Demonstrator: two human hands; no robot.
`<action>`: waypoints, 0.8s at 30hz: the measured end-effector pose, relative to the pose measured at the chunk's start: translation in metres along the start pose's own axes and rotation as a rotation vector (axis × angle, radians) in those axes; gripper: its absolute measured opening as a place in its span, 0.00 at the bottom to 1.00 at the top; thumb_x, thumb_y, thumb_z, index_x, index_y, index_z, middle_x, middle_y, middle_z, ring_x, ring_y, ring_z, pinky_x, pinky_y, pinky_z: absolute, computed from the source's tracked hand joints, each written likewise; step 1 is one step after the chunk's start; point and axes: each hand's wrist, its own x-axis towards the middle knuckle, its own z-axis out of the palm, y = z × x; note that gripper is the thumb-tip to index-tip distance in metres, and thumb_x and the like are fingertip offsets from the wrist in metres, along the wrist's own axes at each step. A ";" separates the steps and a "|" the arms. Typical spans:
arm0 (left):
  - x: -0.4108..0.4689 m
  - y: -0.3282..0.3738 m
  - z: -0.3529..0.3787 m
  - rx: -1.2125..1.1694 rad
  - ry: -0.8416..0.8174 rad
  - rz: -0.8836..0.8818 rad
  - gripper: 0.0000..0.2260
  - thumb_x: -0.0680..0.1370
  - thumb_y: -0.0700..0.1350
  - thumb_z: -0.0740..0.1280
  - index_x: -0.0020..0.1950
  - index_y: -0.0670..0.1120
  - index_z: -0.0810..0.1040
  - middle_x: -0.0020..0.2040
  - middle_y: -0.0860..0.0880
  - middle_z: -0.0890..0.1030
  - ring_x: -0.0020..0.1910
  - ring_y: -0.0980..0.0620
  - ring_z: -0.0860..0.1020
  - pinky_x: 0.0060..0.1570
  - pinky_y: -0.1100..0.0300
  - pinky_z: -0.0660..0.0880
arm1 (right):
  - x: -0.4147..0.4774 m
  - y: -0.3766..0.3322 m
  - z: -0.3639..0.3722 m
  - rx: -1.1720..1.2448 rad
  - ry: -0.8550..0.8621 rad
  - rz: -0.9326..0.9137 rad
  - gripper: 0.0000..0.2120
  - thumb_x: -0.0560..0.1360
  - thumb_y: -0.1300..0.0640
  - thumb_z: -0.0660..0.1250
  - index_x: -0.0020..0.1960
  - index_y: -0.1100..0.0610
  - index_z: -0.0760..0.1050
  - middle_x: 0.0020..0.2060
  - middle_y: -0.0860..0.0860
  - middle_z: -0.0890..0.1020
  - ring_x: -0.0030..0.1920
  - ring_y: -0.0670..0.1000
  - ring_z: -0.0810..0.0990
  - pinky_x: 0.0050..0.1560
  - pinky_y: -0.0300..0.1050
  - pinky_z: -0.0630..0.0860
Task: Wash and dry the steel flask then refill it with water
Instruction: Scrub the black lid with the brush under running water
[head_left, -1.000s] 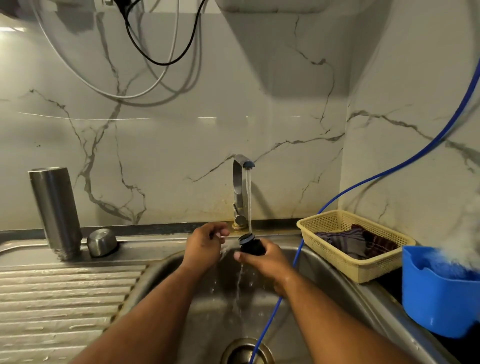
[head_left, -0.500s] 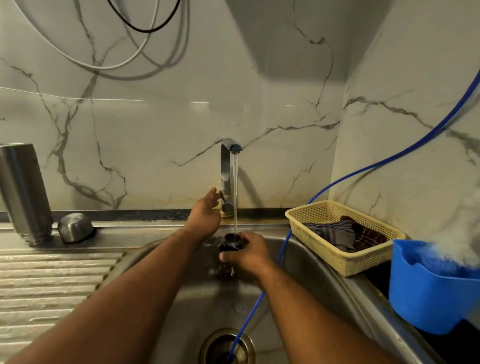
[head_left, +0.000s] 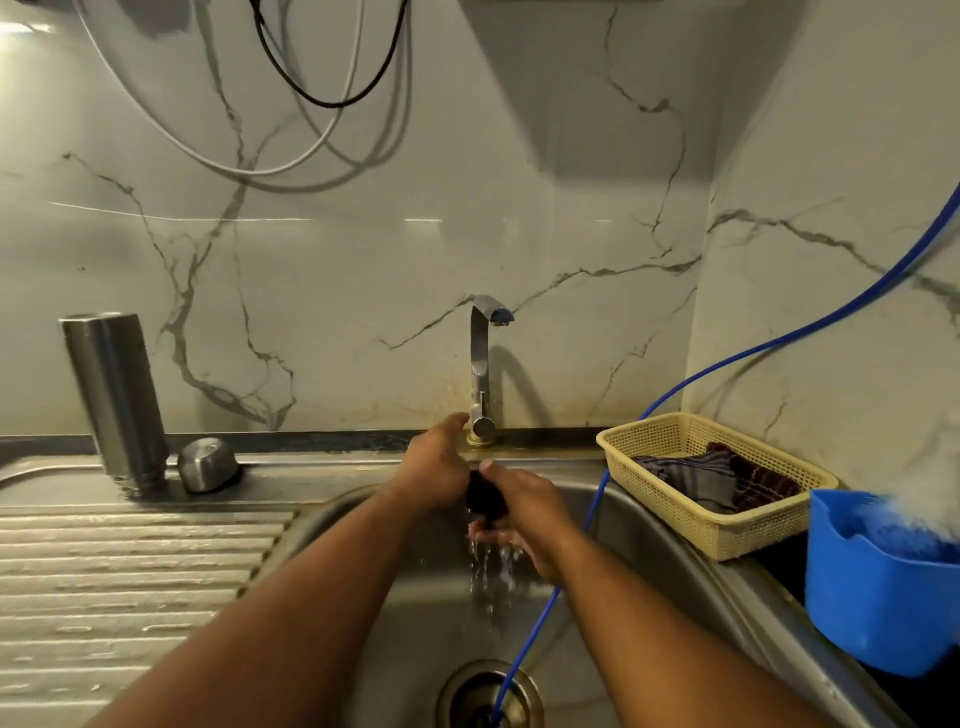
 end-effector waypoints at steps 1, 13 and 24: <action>-0.010 -0.003 -0.004 0.024 0.009 0.005 0.30 0.77 0.30 0.64 0.79 0.45 0.65 0.74 0.44 0.73 0.74 0.44 0.70 0.70 0.57 0.67 | -0.001 -0.004 0.000 -0.008 0.012 0.004 0.21 0.78 0.39 0.68 0.58 0.56 0.79 0.49 0.60 0.86 0.42 0.57 0.86 0.42 0.49 0.84; -0.105 -0.059 -0.069 0.360 -0.085 0.091 0.26 0.80 0.45 0.67 0.77 0.53 0.67 0.73 0.50 0.73 0.72 0.49 0.70 0.74 0.54 0.64 | -0.025 -0.031 0.015 -0.259 0.002 -0.247 0.27 0.66 0.42 0.81 0.61 0.47 0.78 0.58 0.51 0.82 0.56 0.51 0.82 0.58 0.51 0.82; -0.088 -0.075 -0.074 0.312 -0.127 0.079 0.25 0.79 0.47 0.69 0.75 0.54 0.69 0.70 0.50 0.75 0.70 0.48 0.72 0.73 0.47 0.68 | -0.028 -0.023 0.012 -0.651 -0.235 -0.030 0.25 0.70 0.53 0.80 0.66 0.49 0.78 0.57 0.51 0.83 0.59 0.54 0.82 0.52 0.47 0.80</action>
